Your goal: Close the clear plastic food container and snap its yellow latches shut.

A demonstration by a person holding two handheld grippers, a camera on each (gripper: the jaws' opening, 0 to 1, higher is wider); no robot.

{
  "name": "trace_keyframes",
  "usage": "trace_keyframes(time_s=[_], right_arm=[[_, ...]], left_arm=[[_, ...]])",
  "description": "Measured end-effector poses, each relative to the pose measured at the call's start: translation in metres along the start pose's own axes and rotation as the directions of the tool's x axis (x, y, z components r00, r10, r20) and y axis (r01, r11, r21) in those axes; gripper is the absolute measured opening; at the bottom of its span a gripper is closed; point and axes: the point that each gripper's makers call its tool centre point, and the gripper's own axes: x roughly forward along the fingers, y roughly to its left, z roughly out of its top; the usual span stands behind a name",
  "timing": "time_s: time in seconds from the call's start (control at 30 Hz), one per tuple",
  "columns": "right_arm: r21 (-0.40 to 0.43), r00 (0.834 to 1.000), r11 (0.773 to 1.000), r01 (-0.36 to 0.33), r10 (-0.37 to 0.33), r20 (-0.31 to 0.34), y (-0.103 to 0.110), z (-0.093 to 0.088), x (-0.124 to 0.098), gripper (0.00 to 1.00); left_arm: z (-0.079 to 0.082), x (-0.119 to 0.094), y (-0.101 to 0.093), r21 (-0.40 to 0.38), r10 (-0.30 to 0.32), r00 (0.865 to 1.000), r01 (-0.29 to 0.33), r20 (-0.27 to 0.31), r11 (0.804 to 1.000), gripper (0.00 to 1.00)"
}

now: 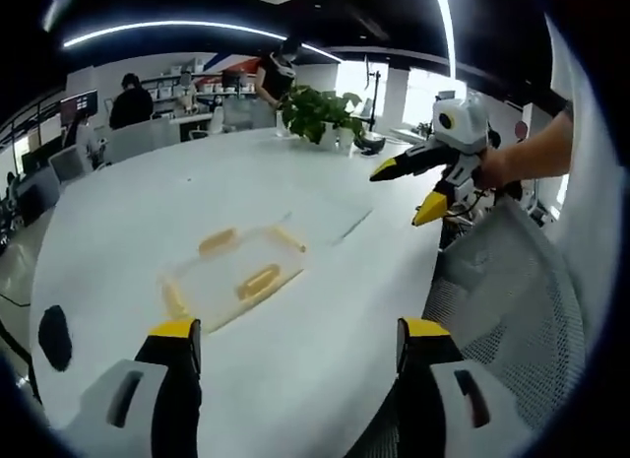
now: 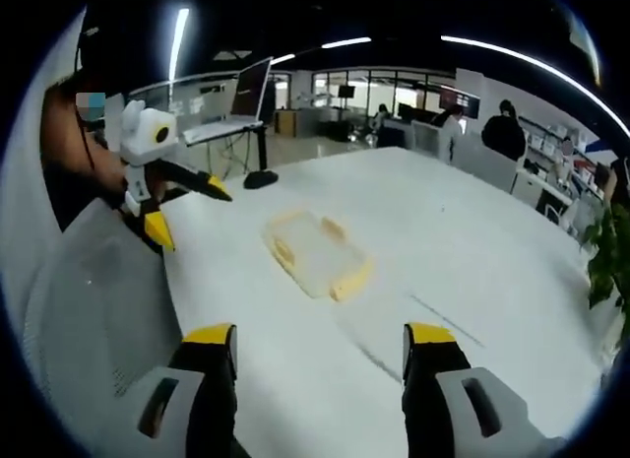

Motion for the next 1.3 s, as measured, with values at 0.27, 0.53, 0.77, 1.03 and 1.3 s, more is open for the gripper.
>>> trace_keyframes(time_s=[0.27, 0.53, 0.77, 1.03, 1.3], right_arm=[[-0.070, 0.998, 0.995, -0.067, 0.066, -0.016, -0.003, 0.013, 0.020, 0.63], [-0.120, 0.994, 0.987, -0.105, 0.101, -0.035, -0.015, 0.022, 0.037, 0.62], [-0.155, 0.993, 0.981, -0.119, 0.113, -0.046, -0.024, 0.029, 0.048, 0.62], [-0.169, 0.991, 0.977, -0.128, 0.122, -0.047, -0.031, 0.034, 0.056, 0.62], [-0.186, 0.989, 0.972, -0.144, 0.135, -0.060, -0.033, 0.036, 0.064, 0.62]], left_arm=[[0.013, 0.007, 0.030, 0.074, -0.013, 1.000, 0.014, -0.018, 0.997, 0.78], [0.012, 0.017, 0.046, 0.144, -0.038, 0.997, 0.046, -0.063, 0.989, 0.77], [0.015, 0.020, 0.058, 0.167, -0.046, 0.996, 0.059, -0.078, 0.984, 0.77], [0.019, 0.022, 0.066, 0.177, -0.045, 0.996, 0.058, -0.079, 0.982, 0.77], [0.020, 0.024, 0.078, 0.193, -0.044, 0.995, 0.061, -0.093, 0.979, 0.76]])
